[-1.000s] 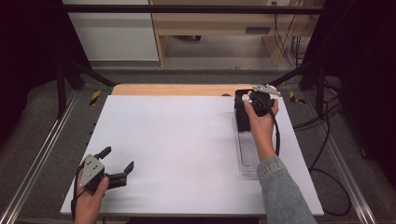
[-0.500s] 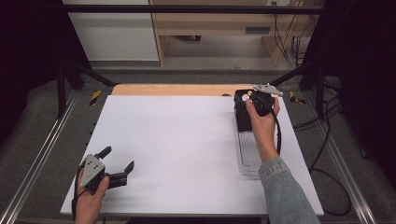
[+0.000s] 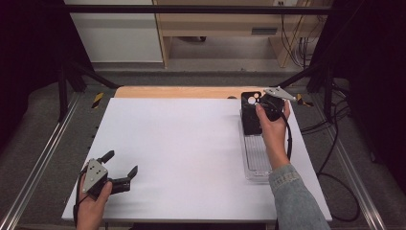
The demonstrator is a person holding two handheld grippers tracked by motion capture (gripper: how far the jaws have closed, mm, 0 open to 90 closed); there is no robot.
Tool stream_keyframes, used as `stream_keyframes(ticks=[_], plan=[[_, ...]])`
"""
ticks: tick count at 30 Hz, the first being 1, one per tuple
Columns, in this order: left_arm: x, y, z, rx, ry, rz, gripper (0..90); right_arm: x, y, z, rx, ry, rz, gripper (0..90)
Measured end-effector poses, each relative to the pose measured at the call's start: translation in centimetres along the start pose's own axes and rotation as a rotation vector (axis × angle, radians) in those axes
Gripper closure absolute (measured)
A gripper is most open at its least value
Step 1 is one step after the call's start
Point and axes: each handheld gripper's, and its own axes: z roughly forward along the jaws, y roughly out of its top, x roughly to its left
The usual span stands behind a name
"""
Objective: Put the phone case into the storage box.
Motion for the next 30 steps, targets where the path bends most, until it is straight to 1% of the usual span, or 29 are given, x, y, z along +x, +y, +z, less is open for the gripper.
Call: stream_keyframes(ticks=[3, 11, 13, 18, 25, 30], plan=[[0.1, 0.0, 0.0, 0.0, 0.001, -0.001, 2.7, -0.1, -0.1, -0.2, -0.01, 0.007, 0.012, 6.5], [0.0, 0.1, 0.1, -0.001, -0.001, -0.003, 2.6, -0.1, 0.1, -1.0, -0.026, 0.018, 0.003, 6.7], [0.0, 0.0, 0.1, 0.001, -0.003, 0.002, 2.7, 0.0, 0.3, -1.3, -0.029, 0.02, -0.001, 6.7], [0.1, 0.0, 0.0, -0.001, -0.001, 0.0, 2.6, 0.3, 0.7, -2.2, -0.048, 0.043, -0.015, 6.9], [0.2, 0.0, 0.0, 0.0, -0.001, 0.002, 2.6, 0.3, 1.2, -3.2, -0.073, 0.059, -0.013, 6.5], [0.2, 0.0, 0.0, 0.001, 0.003, 0.003, 2.6, 0.1, 1.4, -3.7, -0.077, 0.06, -0.011, 5.3]])
